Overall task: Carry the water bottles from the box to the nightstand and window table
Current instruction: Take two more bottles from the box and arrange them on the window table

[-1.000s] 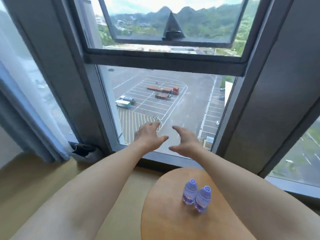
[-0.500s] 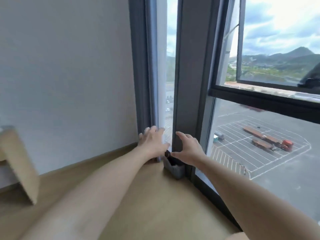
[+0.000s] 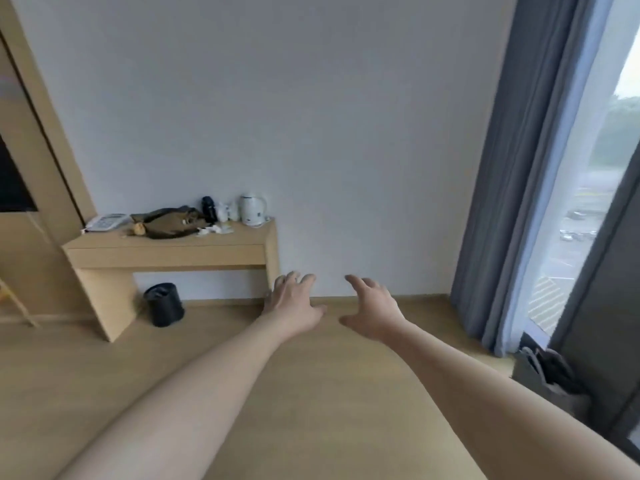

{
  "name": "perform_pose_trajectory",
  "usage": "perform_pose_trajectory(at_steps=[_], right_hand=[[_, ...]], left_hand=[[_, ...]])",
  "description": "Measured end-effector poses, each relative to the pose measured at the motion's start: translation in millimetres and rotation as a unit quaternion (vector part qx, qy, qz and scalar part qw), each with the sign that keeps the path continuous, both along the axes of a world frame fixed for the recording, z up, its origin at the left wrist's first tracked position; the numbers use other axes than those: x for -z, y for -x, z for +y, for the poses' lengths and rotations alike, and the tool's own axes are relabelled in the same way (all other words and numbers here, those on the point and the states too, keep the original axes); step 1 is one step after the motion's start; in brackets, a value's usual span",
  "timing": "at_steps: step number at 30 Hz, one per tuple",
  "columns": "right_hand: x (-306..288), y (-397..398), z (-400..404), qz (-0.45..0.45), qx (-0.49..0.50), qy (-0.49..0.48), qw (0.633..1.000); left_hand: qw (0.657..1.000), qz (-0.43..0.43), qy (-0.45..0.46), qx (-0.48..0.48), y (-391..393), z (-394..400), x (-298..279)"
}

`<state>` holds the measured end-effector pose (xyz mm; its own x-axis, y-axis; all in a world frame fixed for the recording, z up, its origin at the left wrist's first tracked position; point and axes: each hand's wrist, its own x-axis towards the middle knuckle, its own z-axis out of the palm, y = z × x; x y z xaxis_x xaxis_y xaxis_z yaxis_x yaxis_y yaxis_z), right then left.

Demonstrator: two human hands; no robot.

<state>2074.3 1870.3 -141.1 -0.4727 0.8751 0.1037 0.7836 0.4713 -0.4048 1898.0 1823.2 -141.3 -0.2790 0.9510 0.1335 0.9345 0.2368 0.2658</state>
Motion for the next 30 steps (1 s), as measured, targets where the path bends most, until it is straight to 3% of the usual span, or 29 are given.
perform_pose_trajectory(at_steps=[6,9,14,25,30], right_hand=[[10.0,164.0,-22.6,-0.027,-0.121,0.003,0.992],[16.7,248.2,-39.1,-0.034,-0.194,0.013,0.98],[29.9,380.8,-63.5,-0.025,-0.296,0.018,0.955],[22.5,656.3,-81.6,-0.007,-0.463,0.017,0.886],[30.6,751.0,-92.7,-0.021,-0.508,0.03,0.861]], left_hand=[[0.992,-0.011,0.004,-0.125,143.1,-74.1,11.8],[0.98,-0.043,0.006,-0.196,207.7,-111.8,17.3],[0.953,-0.024,0.004,-0.303,306.9,-163.5,22.5],[0.871,-0.021,-0.012,-0.491,515.8,-205.2,-4.3],[0.85,-0.03,-0.008,-0.527,594.3,-209.9,-3.1]])
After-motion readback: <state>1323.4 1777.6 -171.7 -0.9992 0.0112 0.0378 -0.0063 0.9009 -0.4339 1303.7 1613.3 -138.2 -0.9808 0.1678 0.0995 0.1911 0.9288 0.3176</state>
